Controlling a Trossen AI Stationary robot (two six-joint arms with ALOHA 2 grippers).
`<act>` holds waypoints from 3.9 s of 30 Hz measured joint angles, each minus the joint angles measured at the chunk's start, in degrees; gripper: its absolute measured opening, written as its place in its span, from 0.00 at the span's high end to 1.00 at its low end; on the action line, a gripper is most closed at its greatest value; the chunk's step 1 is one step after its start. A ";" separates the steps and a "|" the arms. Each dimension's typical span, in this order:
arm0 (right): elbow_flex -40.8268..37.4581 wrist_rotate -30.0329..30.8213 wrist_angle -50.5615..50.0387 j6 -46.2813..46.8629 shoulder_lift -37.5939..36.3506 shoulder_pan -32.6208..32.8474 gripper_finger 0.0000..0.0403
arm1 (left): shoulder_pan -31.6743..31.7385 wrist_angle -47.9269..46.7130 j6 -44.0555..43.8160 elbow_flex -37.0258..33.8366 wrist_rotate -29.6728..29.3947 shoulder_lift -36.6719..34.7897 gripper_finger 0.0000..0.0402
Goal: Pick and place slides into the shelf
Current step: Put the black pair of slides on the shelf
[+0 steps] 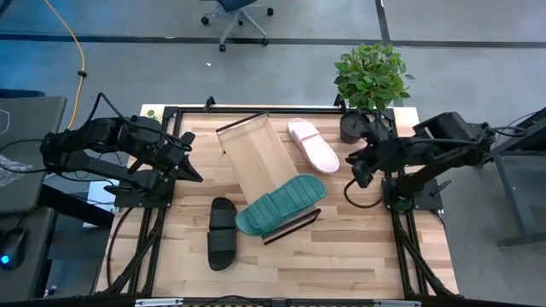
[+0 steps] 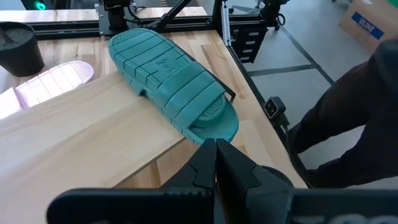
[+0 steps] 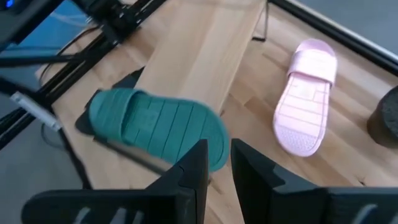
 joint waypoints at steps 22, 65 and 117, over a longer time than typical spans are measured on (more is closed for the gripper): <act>0.00 5.63 0.00 -6.90 -12.22 0.00 0.96 | -5.13 3.82 -10.35 10.16 5.29 4.12 1.00; 0.00 5.12 0.00 -10.29 -14.37 -0.04 0.96 | -26.05 9.53 -23.36 -11.35 -4.02 11.23 1.00; -0.02 4.64 0.01 -8.79 -12.49 -0.04 0.96 | -6.75 33.35 -18.90 -35.40 21.39 21.05 0.64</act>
